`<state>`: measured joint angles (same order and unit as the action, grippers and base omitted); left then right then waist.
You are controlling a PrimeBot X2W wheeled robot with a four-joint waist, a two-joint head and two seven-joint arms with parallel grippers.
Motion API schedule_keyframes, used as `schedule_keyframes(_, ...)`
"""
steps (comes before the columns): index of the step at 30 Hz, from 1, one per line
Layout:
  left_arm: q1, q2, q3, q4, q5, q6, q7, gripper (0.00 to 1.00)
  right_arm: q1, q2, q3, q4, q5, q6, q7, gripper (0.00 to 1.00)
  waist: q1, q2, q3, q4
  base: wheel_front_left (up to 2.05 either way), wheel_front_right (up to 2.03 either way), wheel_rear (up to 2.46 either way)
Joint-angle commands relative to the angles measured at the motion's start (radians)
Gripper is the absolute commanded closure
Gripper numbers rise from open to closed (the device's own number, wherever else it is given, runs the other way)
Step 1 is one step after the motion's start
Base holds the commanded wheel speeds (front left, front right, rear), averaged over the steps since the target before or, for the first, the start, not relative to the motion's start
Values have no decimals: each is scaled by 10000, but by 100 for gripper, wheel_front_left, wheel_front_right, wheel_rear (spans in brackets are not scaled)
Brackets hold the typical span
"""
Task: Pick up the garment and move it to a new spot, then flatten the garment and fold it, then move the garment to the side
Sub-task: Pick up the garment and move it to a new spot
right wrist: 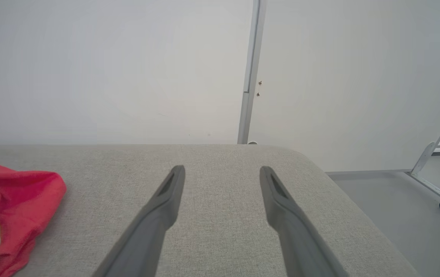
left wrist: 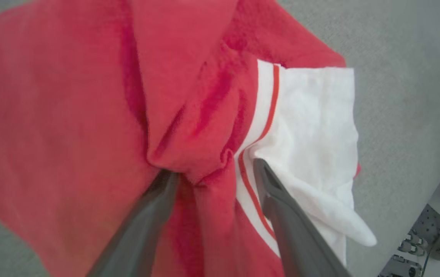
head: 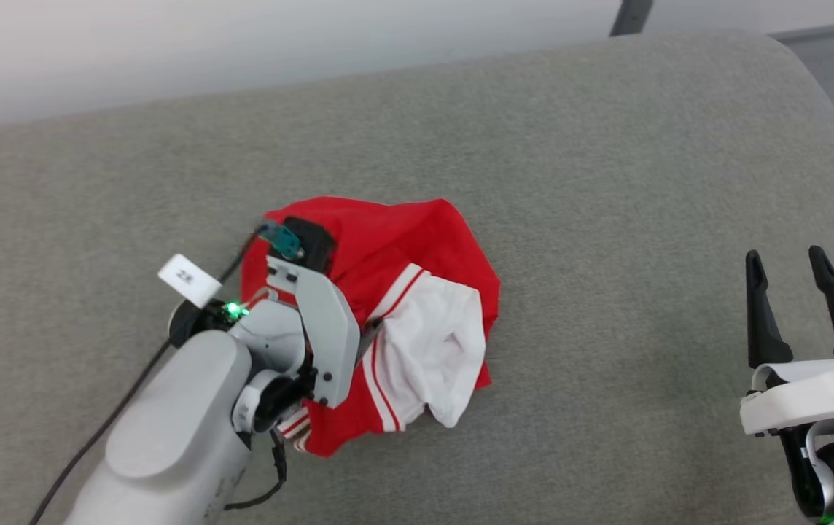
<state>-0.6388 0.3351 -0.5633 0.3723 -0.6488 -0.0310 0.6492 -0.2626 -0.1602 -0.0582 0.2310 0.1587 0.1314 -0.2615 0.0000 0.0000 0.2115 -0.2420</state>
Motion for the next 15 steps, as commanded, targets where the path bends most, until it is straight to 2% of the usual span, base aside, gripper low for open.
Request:
schedule_keyframes(1,-64,9,86,-113,-106,-14,-71,0,-42,-73,-27,13,21,-14,-51,0,0,0,-206,248,0,0,0)
schedule_keyframes(8,187,312,497,-969,-344,1,-555,0,202,-211,-51,36,-22,-14,-50,0,0,0,-723,853,0,0,0)
schedule_keyframes(15,778,891,1261,-1604,-506,39,-1674,0,448,-400,0,138,31,-14,-33,0,0,0,-1283,1455,0,0,0)
